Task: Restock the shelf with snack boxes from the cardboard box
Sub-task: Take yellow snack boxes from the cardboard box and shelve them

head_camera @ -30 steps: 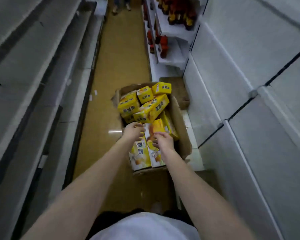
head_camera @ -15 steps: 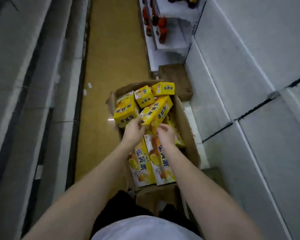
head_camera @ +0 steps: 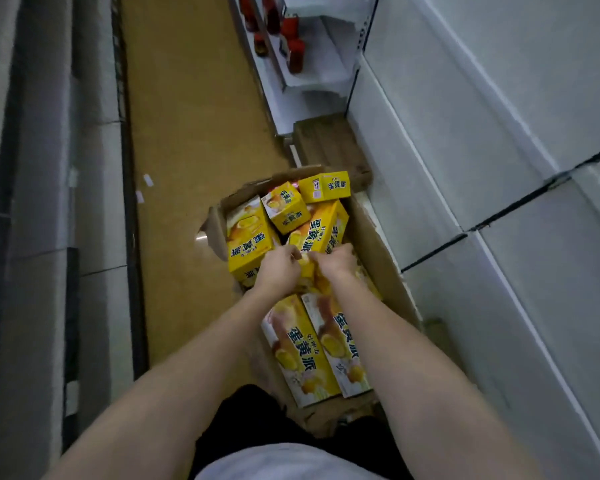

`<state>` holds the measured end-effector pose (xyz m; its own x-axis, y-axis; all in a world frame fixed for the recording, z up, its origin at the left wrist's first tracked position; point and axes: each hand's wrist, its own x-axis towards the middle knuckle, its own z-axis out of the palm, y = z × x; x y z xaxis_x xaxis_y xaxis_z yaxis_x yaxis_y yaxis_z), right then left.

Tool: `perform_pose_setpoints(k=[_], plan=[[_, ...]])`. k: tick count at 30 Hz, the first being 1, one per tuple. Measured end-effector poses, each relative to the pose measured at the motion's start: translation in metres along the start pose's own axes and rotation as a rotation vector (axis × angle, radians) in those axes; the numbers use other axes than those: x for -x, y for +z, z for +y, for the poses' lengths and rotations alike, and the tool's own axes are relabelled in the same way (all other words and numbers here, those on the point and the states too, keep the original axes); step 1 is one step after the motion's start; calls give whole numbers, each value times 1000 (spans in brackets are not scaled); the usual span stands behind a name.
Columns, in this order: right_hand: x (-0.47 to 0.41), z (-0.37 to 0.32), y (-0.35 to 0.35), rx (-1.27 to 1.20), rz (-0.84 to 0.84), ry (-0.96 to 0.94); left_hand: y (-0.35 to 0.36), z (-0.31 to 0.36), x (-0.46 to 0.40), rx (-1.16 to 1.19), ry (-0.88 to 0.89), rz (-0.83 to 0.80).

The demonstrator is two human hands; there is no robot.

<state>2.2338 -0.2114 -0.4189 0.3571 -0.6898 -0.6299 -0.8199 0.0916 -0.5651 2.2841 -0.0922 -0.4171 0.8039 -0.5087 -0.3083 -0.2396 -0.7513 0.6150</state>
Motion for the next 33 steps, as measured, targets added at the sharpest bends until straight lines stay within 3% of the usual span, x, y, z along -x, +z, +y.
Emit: perform_pose_setpoints(k=[6, 11, 17, 19, 23, 27, 33], plan=[[9, 5, -25, -93, 16, -9, -8, 7, 3, 33, -57, 4], [26, 22, -75, -396, -45, 24, -10, 30, 15, 83, -219, -127], [47, 41, -132, -395, -419, -62, -4, 58, 54, 985, -504, -307], [50, 45, -138, -381, -531, -105, -7, 61, 67, 1220, -509, -250], [51, 52, -138, -332, -607, -166, -11, 47, 94, 1262, -522, -75], [45, 72, -122, -304, -505, -138, -10, 33, 126, 1293, -557, 165], [30, 126, -90, 156, -435, -280, 9, 14, 169, 1172, -704, 513]])
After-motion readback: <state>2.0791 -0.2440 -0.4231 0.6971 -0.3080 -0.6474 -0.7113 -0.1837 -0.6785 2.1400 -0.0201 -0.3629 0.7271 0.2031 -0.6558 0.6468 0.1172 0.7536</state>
